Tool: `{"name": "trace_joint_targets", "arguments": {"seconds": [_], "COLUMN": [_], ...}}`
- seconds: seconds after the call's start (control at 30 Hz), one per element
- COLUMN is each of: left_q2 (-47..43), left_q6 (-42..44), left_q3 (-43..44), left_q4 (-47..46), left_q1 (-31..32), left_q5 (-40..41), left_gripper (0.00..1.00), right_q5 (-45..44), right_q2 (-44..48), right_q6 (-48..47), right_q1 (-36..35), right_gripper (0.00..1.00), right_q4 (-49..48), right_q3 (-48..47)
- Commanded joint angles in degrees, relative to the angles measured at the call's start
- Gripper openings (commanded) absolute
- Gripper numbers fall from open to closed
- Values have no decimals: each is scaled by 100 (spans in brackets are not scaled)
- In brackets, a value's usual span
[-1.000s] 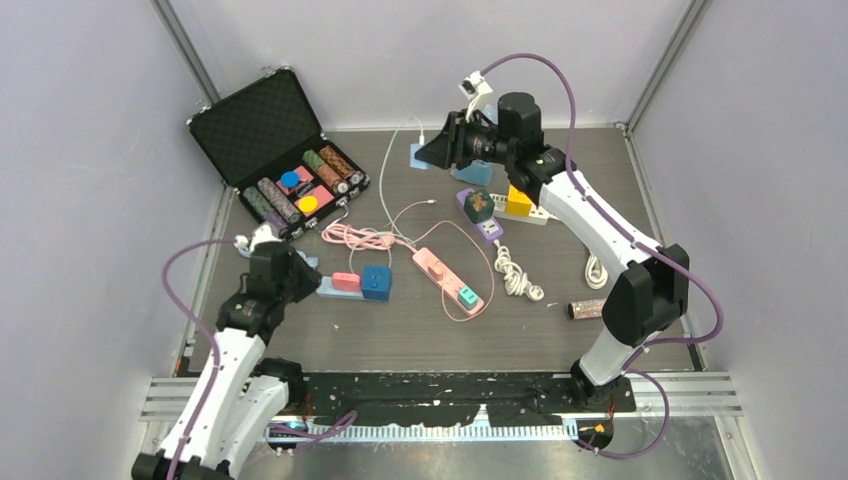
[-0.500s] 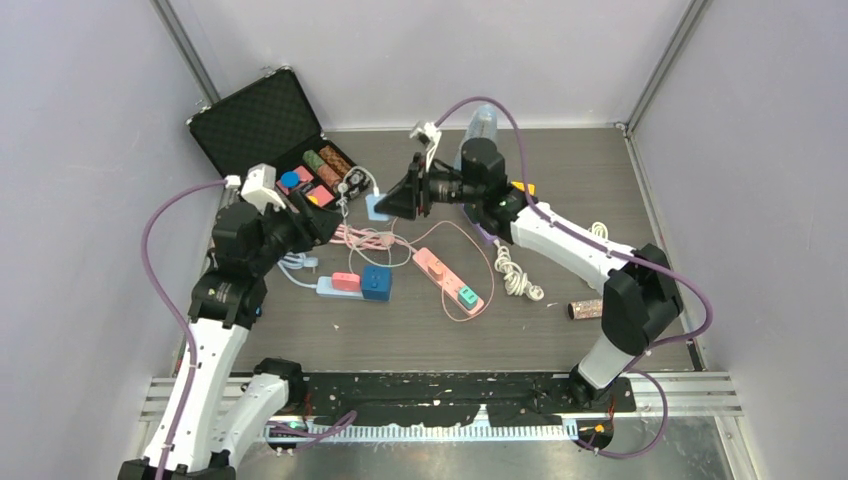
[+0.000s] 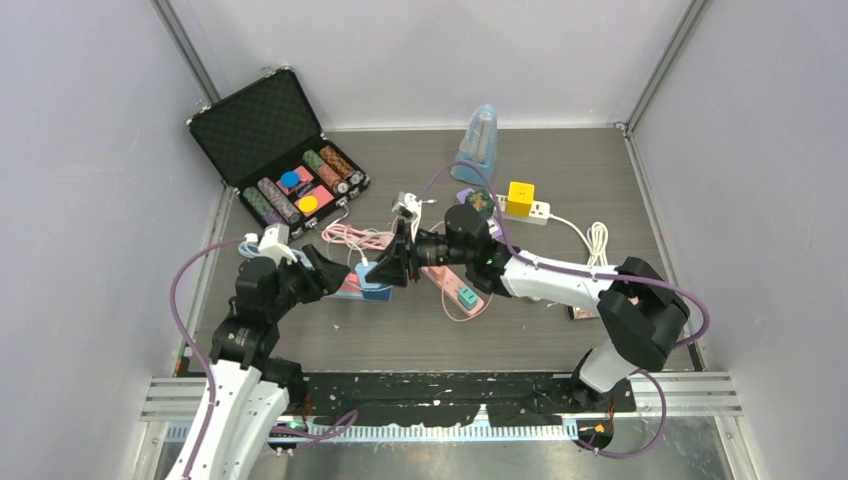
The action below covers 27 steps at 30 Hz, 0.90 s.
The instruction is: Insert the plug
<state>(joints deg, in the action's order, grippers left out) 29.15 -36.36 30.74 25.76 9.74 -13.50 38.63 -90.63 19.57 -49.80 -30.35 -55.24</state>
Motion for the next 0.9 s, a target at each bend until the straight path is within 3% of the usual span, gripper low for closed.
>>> {"name": "trace_joint_targets", "arguments": {"seconds": [0.0,0.23,0.4,0.47,0.53,0.73,0.87], "left_q2": [-538,-1610,-1980,-1926,-1859,-1632,-1519], "left_q6": [-225,-592,-710,-645,-450,535,484], "left_q3": [-208,-416,-562,-504,-396,228,337], "left_q4": [356,919,1038,1052,938,868,533], "left_q1": [2,2,2,6,2,2,3], "left_q5": [553,991,1237,1185,1019,604,113], "left_gripper": [68,69,47,43,43,56,61], "right_q5": [-101,-318,-577,-644,-646,-544,-679], "right_q2": [478,1069,937,744,512,-114,-418], "right_q6": [28,22,-281,-476,-689,-1244,-1510], "right_q1": [-280,-546,-548,-548,-544,-476,-371], "right_gripper": [6,6,6,6,6,6,6], "right_q4": [-964,-800,-702,-671,-756,-799,-1161], "right_q3": [248,525,645,593,526,164,135]}}
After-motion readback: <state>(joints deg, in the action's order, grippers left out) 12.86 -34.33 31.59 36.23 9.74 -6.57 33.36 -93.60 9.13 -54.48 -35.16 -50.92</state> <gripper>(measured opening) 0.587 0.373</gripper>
